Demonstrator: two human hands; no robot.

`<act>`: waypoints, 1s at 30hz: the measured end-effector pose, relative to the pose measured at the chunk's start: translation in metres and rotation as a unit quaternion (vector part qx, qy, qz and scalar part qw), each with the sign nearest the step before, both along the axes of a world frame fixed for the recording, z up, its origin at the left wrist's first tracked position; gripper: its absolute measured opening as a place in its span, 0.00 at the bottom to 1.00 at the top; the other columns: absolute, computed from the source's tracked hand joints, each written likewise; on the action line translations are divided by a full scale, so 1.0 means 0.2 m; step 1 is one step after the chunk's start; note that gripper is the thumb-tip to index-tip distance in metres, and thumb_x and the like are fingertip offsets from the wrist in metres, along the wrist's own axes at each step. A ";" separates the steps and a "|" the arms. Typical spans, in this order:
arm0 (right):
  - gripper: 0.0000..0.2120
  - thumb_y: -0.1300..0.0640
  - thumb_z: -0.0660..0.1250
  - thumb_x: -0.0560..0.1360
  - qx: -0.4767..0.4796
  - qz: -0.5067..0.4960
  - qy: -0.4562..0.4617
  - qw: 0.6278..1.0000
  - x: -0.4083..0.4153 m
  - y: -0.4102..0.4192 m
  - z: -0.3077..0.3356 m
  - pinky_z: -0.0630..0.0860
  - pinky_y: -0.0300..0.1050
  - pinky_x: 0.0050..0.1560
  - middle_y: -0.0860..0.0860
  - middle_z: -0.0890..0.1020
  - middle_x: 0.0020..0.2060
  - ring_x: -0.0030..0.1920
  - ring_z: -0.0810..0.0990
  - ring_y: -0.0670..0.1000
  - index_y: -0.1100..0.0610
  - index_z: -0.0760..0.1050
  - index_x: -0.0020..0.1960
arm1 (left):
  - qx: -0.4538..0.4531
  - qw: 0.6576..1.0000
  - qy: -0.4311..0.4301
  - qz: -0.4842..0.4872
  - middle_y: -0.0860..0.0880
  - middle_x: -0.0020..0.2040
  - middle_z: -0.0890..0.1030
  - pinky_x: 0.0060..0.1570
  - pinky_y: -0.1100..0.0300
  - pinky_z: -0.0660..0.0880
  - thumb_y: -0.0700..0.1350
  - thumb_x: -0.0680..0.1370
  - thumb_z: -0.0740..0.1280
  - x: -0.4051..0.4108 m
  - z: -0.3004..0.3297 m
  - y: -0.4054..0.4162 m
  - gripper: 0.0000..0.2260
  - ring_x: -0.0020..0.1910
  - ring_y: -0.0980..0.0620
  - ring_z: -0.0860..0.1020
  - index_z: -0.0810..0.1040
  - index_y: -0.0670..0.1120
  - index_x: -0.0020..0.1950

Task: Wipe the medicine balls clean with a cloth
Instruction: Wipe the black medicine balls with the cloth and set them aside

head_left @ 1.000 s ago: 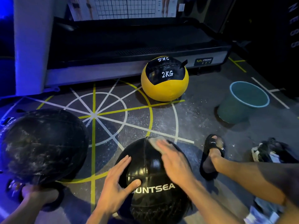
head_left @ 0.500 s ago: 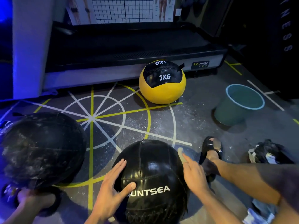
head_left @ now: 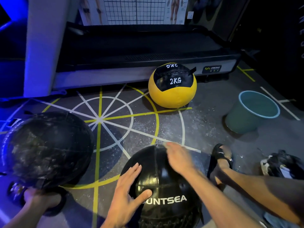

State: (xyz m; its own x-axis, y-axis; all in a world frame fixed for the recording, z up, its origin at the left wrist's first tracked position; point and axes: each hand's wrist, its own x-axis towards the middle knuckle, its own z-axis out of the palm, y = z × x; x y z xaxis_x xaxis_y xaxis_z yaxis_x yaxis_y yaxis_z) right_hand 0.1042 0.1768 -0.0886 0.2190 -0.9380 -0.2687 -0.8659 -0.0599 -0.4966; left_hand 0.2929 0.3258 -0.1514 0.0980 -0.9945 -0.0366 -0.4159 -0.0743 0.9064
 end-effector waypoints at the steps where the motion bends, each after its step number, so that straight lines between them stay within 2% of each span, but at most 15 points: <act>1: 0.18 0.56 0.51 0.86 -0.009 0.054 -0.003 0.999 0.10 0.03 0.02 0.73 0.46 0.66 0.49 0.77 0.67 0.64 0.77 0.50 0.51 0.76 0.69 | -0.003 1.000 -0.007 -0.002 0.70 0.77 0.64 0.76 0.54 0.59 0.71 0.70 0.73 -0.01 -0.01 -0.01 0.38 0.79 0.63 0.58 0.68 0.63 0.77; 3: 0.17 0.55 0.53 0.85 -0.013 0.171 -0.005 0.985 0.26 0.12 0.07 0.76 0.49 0.65 0.49 0.76 0.67 0.63 0.77 0.49 0.50 0.76 0.66 | -0.003 1.000 -0.025 -0.005 0.69 0.77 0.64 0.75 0.55 0.60 0.70 0.70 0.74 -0.02 -0.03 -0.02 0.37 0.79 0.62 0.59 0.68 0.63 0.77; 5: 0.17 0.55 0.54 0.84 -0.022 0.221 0.015 0.975 0.28 0.11 0.08 0.77 0.53 0.64 0.50 0.77 0.68 0.64 0.78 0.52 0.50 0.75 0.69 | -0.005 1.000 -0.027 0.000 0.69 0.77 0.65 0.73 0.56 0.60 0.71 0.70 0.73 0.00 -0.03 -0.01 0.37 0.78 0.63 0.61 0.69 0.63 0.76; 7: 0.18 0.56 0.52 0.85 -0.013 0.174 0.046 0.984 0.17 0.01 0.04 0.79 0.52 0.62 0.51 0.80 0.65 0.61 0.81 0.53 0.51 0.75 0.68 | -0.004 1.000 -0.019 0.006 0.70 0.76 0.65 0.73 0.56 0.60 0.72 0.69 0.73 0.01 -0.03 0.00 0.37 0.78 0.64 0.60 0.69 0.65 0.76; 10: 0.19 0.54 0.51 0.87 0.046 0.031 0.085 0.995 -0.09 -0.16 -0.01 0.80 0.57 0.58 0.57 0.84 0.50 0.51 0.84 0.58 0.55 0.80 0.51 | 0.000 1.000 -0.015 0.011 0.70 0.76 0.65 0.73 0.54 0.59 0.71 0.69 0.74 0.01 -0.02 0.00 0.36 0.78 0.64 0.59 0.69 0.66 0.75; 11: 0.20 0.53 0.52 0.87 0.053 0.005 0.082 0.995 -0.12 -0.18 -0.01 0.79 0.56 0.59 0.58 0.85 0.50 0.52 0.84 0.58 0.56 0.81 0.50 | -0.002 1.000 -0.013 0.012 0.70 0.76 0.65 0.74 0.54 0.59 0.70 0.69 0.75 0.01 -0.02 0.00 0.36 0.78 0.64 0.59 0.69 0.66 0.75; 14: 0.20 0.54 0.51 0.87 0.034 0.072 0.035 0.996 0.05 -0.10 0.06 0.73 0.48 0.65 0.54 0.83 0.61 0.61 0.81 0.53 0.57 0.80 0.64 | -0.003 1.000 -0.019 0.014 0.70 0.76 0.64 0.74 0.54 0.59 0.70 0.70 0.75 -0.02 -0.02 -0.01 0.36 0.78 0.64 0.59 0.69 0.66 0.76; 17: 0.19 0.55 0.51 0.86 0.032 0.179 0.003 0.983 0.21 -0.01 0.13 0.72 0.48 0.67 0.50 0.80 0.66 0.65 0.78 0.50 0.52 0.77 0.69 | 0.001 1.000 -0.022 0.009 0.70 0.77 0.64 0.75 0.52 0.60 0.70 0.70 0.75 0.00 -0.03 -0.01 0.36 0.78 0.63 0.59 0.69 0.65 0.76; 19: 0.19 0.52 0.52 0.87 0.053 0.144 0.015 0.988 0.16 -0.10 0.10 0.70 0.48 0.69 0.49 0.78 0.69 0.68 0.77 0.51 0.51 0.76 0.71 | 0.005 1.000 -0.025 0.008 0.70 0.77 0.64 0.76 0.52 0.60 0.70 0.70 0.74 0.01 -0.03 0.00 0.36 0.78 0.64 0.59 0.69 0.66 0.76; 21: 0.20 0.53 0.51 0.87 0.066 0.085 0.041 0.993 0.09 -0.20 0.07 0.71 0.46 0.65 0.53 0.80 0.67 0.65 0.79 0.54 0.55 0.79 0.68 | 0.000 1.000 -0.018 0.013 0.71 0.76 0.64 0.75 0.52 0.59 0.70 0.69 0.75 0.00 -0.02 0.01 0.36 0.78 0.65 0.59 0.69 0.66 0.75; 24: 0.19 0.55 0.51 0.86 0.063 0.118 0.045 0.990 0.13 -0.15 0.08 0.74 0.48 0.62 0.55 0.82 0.62 0.62 0.81 0.55 0.57 0.80 0.61 | -0.001 1.000 -0.019 0.017 0.71 0.76 0.64 0.75 0.53 0.59 0.70 0.69 0.75 0.00 -0.02 0.01 0.36 0.78 0.65 0.58 0.69 0.66 0.75; 27: 0.19 0.55 0.52 0.86 0.057 0.169 0.027 0.984 0.15 -0.09 0.08 0.71 0.48 0.68 0.51 0.79 0.68 0.66 0.77 0.51 0.54 0.77 0.69 | 0.004 1.000 -0.021 0.015 0.71 0.76 0.64 0.75 0.54 0.58 0.71 0.69 0.74 0.00 -0.02 0.01 0.36 0.78 0.66 0.58 0.69 0.66 0.75; 30: 0.19 0.51 0.52 0.87 0.079 0.117 0.044 0.989 0.11 -0.21 0.07 0.71 0.49 0.66 0.53 0.81 0.66 0.64 0.79 0.54 0.54 0.78 0.68 | 0.004 1.000 -0.023 0.016 0.71 0.76 0.63 0.75 0.55 0.57 0.70 0.70 0.74 -0.01 -0.02 0.02 0.36 0.78 0.66 0.57 0.68 0.66 0.76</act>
